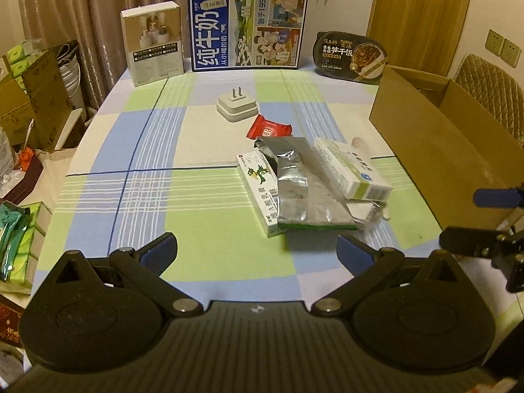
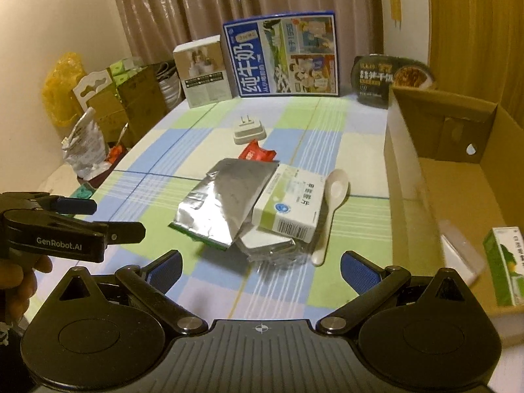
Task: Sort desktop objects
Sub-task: 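Grasp the white medicine box with the right tool while the left tool approaches the silver foil bag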
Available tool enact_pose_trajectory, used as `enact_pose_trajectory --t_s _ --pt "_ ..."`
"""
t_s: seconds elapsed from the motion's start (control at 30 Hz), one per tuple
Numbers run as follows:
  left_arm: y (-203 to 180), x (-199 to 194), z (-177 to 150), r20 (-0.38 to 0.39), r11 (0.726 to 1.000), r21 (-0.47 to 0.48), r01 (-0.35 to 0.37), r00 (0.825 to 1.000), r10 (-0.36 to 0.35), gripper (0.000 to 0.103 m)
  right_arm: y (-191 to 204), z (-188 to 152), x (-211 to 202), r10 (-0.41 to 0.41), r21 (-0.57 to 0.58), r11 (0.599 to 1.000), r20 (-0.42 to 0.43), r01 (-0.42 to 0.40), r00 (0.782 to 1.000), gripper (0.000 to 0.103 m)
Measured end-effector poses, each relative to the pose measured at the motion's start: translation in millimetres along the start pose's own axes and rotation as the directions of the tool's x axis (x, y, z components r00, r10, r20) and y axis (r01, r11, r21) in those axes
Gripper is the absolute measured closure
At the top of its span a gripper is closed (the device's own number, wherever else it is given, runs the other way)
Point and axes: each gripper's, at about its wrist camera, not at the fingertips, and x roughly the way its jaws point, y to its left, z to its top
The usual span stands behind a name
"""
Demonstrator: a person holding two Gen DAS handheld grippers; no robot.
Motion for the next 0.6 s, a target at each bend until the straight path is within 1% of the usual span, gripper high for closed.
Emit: enact_pose_trajectory --t_s 0.07,0.13,0.2,0.33,0.53,0.6 --pt "1.7 9.7 4.6 0.000 1.000 -0.008 0.006 1.000 -0.006 0.002 -2.6 2.6 10.1 0.001 0.007 1.000 0.001 -0.001 1.000 0.004" --pt "3.2 20.4 10.2 0.004 1.000 -0.012 0.012 1.000 -0.012 0.002 -5.0 6.7 19.8 0.002 0.011 1.000 0.004 -0.002 1.000 0.011" --pt "4.6 29.3 15.2 0.012 1.000 -0.018 0.012 1.000 -0.012 0.002 -7.9 10.2 30.0 0.000 0.018 1.000 0.013 0.000 1.000 0.015" --pt "11.5 48.2 23.9 0.032 0.998 -0.060 0.019 0.999 -0.017 0.002 -15.2 14.4 48.9 -0.002 0.036 0.999 0.037 0.001 0.999 0.025" --pt "18.3 70.0 31.3 0.043 0.996 -0.084 0.042 0.998 -0.038 0.002 -26.5 19.4 77.3 -0.014 0.058 0.998 0.039 0.011 0.999 0.027" --pt "17.4 74.3 35.1 0.049 0.994 -0.086 0.061 0.997 -0.057 0.002 -29.7 21.0 86.0 -0.013 0.067 0.998 0.032 0.011 0.999 0.027"
